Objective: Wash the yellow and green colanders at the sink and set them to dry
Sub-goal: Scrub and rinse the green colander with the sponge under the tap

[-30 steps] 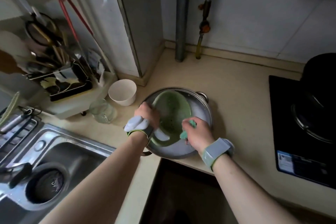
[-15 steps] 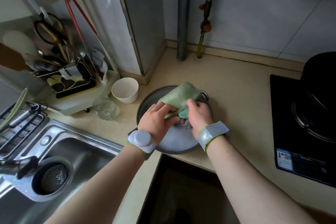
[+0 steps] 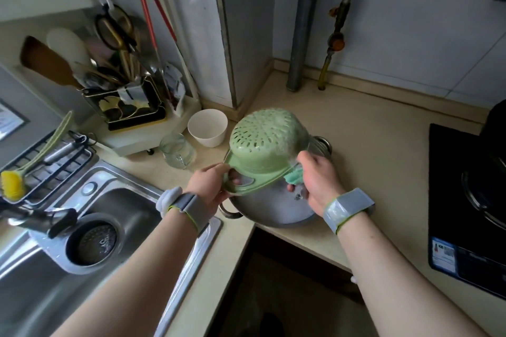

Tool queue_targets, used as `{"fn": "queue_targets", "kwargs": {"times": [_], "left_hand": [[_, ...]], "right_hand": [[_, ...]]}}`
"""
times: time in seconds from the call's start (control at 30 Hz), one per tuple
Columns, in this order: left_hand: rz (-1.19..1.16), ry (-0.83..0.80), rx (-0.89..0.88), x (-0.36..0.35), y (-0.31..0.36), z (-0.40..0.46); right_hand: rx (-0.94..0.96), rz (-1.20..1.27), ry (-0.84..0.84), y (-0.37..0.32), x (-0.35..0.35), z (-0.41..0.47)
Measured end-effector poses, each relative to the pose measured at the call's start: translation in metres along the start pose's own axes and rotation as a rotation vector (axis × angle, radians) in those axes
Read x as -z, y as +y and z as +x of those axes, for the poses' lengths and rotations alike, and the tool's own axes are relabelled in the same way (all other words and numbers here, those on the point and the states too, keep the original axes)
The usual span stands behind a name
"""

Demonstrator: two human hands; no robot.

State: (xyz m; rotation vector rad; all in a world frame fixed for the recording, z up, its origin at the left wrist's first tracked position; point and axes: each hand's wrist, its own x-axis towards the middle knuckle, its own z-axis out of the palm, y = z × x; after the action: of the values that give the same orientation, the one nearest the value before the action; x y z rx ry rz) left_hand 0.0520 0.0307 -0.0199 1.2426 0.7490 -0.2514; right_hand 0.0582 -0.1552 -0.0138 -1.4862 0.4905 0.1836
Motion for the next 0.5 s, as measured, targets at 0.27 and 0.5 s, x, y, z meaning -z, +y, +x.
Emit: {"fn": "queue_targets", "kwargs": {"times": [0.27,0.5], "left_hand": [[-0.415,-0.033,0.080,0.143,-0.003,-0.036],[-0.624,0.130,0.102,0.293,-0.056,-0.095]], "right_hand": [[-0.058,-0.055,-0.353,0.014,-0.099,-0.051],[-0.153,-0.374,-0.564,0.091,-0.210,-0.125]]}}
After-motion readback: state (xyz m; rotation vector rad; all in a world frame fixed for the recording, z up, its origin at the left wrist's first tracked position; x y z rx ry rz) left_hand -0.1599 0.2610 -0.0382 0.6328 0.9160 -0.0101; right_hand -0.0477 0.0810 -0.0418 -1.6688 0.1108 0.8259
